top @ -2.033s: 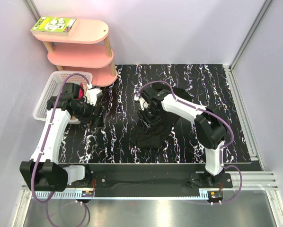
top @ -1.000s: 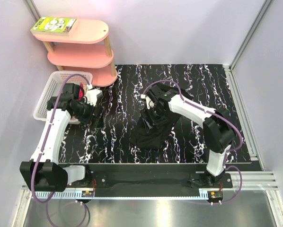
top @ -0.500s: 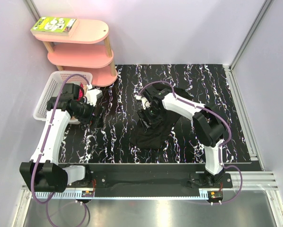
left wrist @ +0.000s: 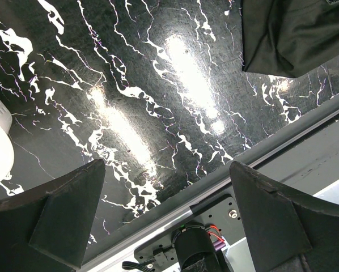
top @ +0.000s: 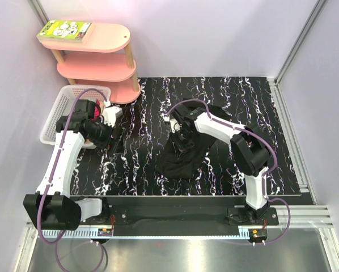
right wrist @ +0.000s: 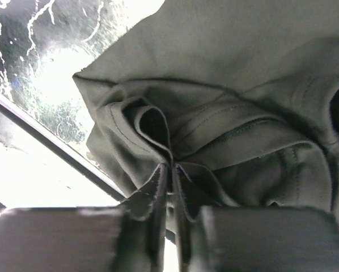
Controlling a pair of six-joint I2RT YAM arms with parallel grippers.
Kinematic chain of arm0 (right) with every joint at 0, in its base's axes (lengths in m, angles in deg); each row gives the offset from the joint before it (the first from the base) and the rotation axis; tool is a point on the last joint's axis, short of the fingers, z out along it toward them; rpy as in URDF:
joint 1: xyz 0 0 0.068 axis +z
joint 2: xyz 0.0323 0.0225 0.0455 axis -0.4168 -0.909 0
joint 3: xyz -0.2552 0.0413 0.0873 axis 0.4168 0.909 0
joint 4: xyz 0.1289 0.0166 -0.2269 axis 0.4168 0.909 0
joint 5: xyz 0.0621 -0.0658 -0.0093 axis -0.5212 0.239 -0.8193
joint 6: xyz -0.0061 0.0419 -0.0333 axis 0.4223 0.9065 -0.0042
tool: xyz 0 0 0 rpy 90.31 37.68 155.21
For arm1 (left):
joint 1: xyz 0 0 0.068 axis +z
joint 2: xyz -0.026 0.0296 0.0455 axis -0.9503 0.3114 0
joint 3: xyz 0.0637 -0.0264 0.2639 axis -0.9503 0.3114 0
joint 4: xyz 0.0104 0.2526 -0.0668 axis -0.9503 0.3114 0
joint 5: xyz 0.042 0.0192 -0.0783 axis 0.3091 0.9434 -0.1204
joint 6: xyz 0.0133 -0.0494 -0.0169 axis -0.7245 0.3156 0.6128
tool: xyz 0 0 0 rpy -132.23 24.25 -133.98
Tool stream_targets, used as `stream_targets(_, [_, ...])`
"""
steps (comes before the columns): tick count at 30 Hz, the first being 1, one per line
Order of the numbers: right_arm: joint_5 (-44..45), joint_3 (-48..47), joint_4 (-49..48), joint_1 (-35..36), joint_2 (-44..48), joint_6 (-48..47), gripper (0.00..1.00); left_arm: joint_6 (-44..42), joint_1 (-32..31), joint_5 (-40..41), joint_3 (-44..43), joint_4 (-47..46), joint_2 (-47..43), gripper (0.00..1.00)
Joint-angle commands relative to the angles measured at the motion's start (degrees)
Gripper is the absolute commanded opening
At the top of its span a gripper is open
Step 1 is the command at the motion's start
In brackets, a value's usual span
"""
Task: Fold and stack the t-shirts
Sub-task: Fold the folded rectangular tshirt in 1/3 of the way
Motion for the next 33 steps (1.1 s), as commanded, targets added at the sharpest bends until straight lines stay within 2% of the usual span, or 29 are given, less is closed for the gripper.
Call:
stream_targets(1, [-2.35, 1.68, -1.35, -0.42, 4.24, 1.67, 0.0, -1.09, 0.42, 0.55, -2.64, -1.57, -0.06, 0.98])
stream_targets(7, [2.47, 1.16, -1.27, -1.64, 7.14, 2.2, 0.0, -0.92, 0.51, 0.28, -2.29, -1.57, -0.15, 0.98])
stream_targets(14, [6.53, -3.24, -0.83, -6.74, 7.49, 2.81, 0.0, -1.09, 0.6, 0.46, -1.94, -1.48, -0.67, 0.98])
stream_targets(24, [8.56, -4.64, -0.74, -9.82, -0.93, 2.72, 0.0, -1.35, 0.69, 0.64, -1.5, -1.57, -1.29, 0.98])
stream_targets(25, [7.51, -4.73, -0.57, -9.99, -1.82, 2.9, 0.1, -1.44, 0.69, 0.64, -1.58, -1.57, -1.38, 0.98])
stream_targets(26, [6.71, -4.91, -0.13, -9.91, -2.52, 3.07, 0.28, -1.35, 0.69, 0.81, -1.67, -1.57, -1.47, 0.98])
stream_targets(27, [5.49, -5.26, 0.74, -10.0, -3.75, 3.16, 0.39, -1.53, 0.69, 0.81, -1.67, -1.57, -1.55, 0.98])
stream_targets(28, [5.13, -5.26, 0.93, -9.91, -4.19, 3.34, 0.6, -1.7, 0.69, 0.99, -1.76, -1.4, -1.64, 0.98])
stream_targets(29, [5.12, -5.26, 1.1, -10.0, -4.46, 3.51, 0.72, -1.71, 0.69, 1.16, -1.76, -1.48, -1.56, 0.98])
stream_targets(31, [7.75, -5.52, 1.89, -9.91, -3.85, 3.69, 0.87, -1.88, 0.69, 1.16, -2.02, -1.31, -1.55, 0.98])
stream_targets(32, [8.89, -5.79, 2.07, -10.08, -2.54, 3.86, 0.99, -1.79, 0.69, 1.08, -2.11, -1.31, -1.47, 0.98])
stream_targets(33, [11.08, -6.05, 2.25, -10.0, -1.83, 3.87, 1.0, -1.79, 0.69, 0.99, -2.2, -1.31, -1.38, 0.98])
